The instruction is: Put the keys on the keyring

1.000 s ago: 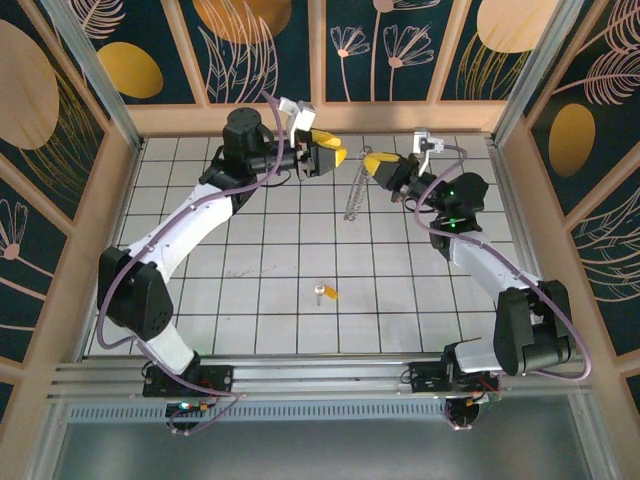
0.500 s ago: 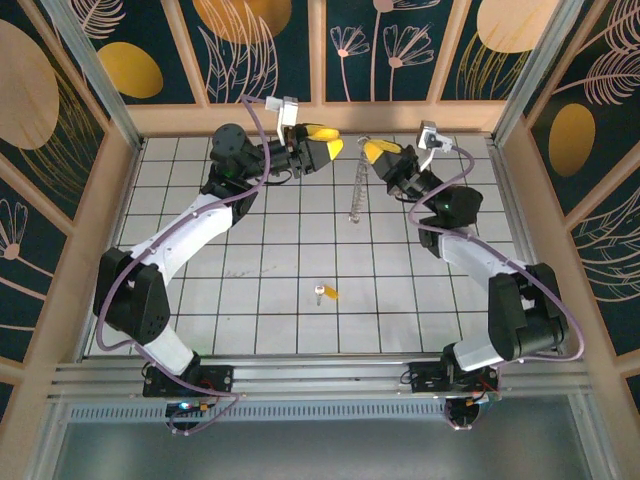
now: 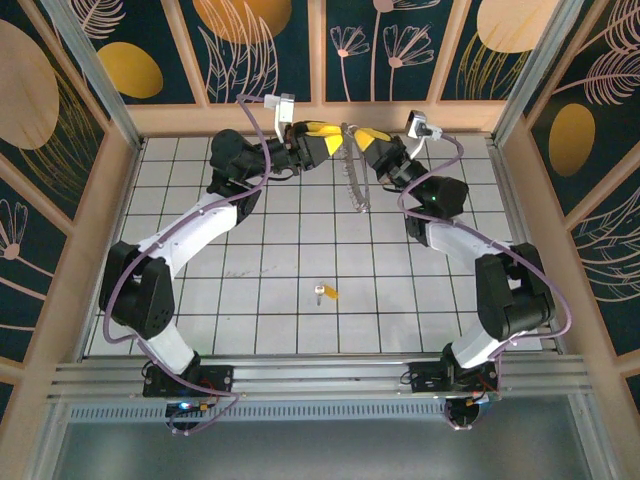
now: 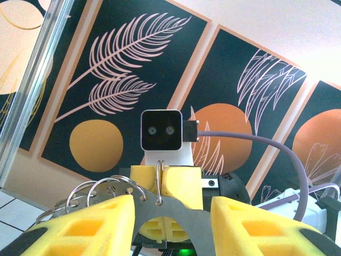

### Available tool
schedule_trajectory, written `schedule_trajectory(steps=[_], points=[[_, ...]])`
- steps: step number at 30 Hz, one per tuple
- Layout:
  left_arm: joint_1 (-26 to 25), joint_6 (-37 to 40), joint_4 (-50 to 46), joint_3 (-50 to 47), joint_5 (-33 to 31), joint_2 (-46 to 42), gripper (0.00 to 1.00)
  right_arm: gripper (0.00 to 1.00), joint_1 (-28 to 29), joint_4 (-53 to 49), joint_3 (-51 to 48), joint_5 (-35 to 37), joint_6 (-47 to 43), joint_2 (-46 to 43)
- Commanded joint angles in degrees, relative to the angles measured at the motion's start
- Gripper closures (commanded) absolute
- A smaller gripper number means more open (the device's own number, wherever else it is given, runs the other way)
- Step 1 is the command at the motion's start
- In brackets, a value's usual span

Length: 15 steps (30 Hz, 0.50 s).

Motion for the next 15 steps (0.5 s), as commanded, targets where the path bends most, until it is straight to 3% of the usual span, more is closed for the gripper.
schedule_trajectory(steps=[1,15], points=[[0.2,-1.8,4.1,0.6,1.3,0.8,0.59,1.00,0.7,8.6,2.6,1.6,1.3,0.4],[0.1,-3.7,5.9,1.7,0.9,3.1,0.62,1.00,1.2,8.9,2.2,1.5,1.7,1.0]])
